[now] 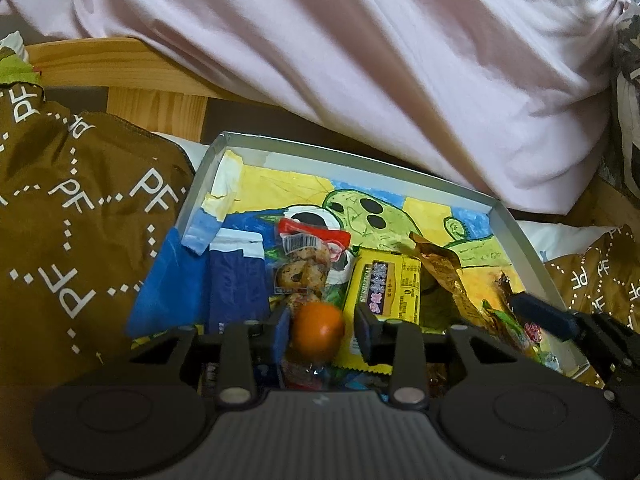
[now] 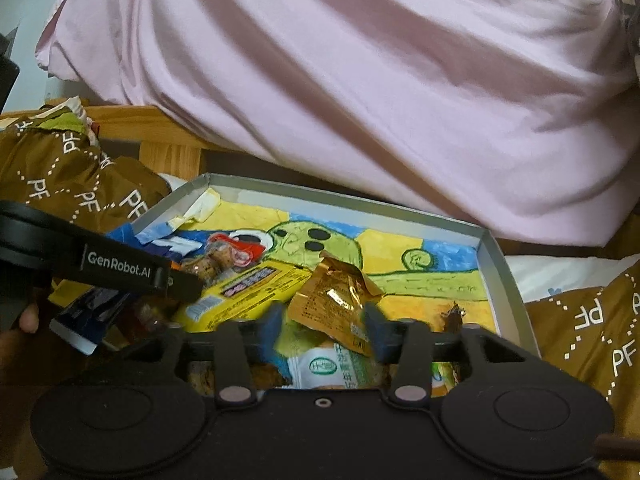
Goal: Organize snacks
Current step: 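Carry both held snacks over the tray and lower them inside, then open both tools to release the orange snack and sausage pack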
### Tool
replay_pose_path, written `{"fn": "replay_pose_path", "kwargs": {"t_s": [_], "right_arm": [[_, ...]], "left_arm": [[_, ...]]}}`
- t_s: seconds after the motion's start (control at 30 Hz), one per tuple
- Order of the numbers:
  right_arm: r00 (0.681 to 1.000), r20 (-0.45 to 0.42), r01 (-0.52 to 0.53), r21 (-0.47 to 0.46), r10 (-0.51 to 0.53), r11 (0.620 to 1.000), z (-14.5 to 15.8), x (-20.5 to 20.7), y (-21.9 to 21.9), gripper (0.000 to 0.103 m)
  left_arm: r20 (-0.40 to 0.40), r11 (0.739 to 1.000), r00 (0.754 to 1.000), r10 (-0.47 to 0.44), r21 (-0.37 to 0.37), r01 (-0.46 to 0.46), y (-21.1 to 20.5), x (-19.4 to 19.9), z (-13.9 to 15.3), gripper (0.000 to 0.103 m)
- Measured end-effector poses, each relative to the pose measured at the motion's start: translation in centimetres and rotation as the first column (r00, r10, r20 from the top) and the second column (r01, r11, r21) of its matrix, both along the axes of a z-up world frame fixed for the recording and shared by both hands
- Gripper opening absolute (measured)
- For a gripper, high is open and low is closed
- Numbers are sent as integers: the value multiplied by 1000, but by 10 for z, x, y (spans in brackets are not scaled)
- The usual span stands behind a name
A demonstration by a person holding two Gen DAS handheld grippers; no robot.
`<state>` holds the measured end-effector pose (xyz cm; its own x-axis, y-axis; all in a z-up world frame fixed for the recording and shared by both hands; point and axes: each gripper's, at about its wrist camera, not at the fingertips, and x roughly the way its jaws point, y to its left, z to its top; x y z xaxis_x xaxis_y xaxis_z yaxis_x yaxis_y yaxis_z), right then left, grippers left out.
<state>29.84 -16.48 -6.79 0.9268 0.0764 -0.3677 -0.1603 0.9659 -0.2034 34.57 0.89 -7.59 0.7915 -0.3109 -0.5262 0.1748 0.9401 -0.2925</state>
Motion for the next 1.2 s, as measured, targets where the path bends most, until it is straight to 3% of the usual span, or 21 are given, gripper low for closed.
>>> {"fn": "replay_pose_path", "kwargs": {"t_s": [0.07,0.17,0.37,0.67,0.8,1.2], "right_arm": [[999,31,11,14,-11,1000,0,0,0,91],[998,59,15,25,-16,1000,-1,4,0,98],[997,74,27,67,-32,997,-8,13,1,102],[991,128,-63,239,33,969,-10,16,-12,102],[989,142,-88,301,47,950,-8,16,-17,102],[987,154,-94,309,48,946,-6,9,-10,102]], "left_arm": [[1,1000,1000,1,-6,-1,0,0,0,47],[6,1000,1000,5,-18,-5,2,0,2,58],[29,999,999,25,-47,-23,5,-2,7,78],[87,989,990,113,-102,-104,17,-5,13,101],[98,984,985,144,-123,-132,21,-5,14,102],[61,970,976,207,-142,-197,30,-4,12,102]]}}
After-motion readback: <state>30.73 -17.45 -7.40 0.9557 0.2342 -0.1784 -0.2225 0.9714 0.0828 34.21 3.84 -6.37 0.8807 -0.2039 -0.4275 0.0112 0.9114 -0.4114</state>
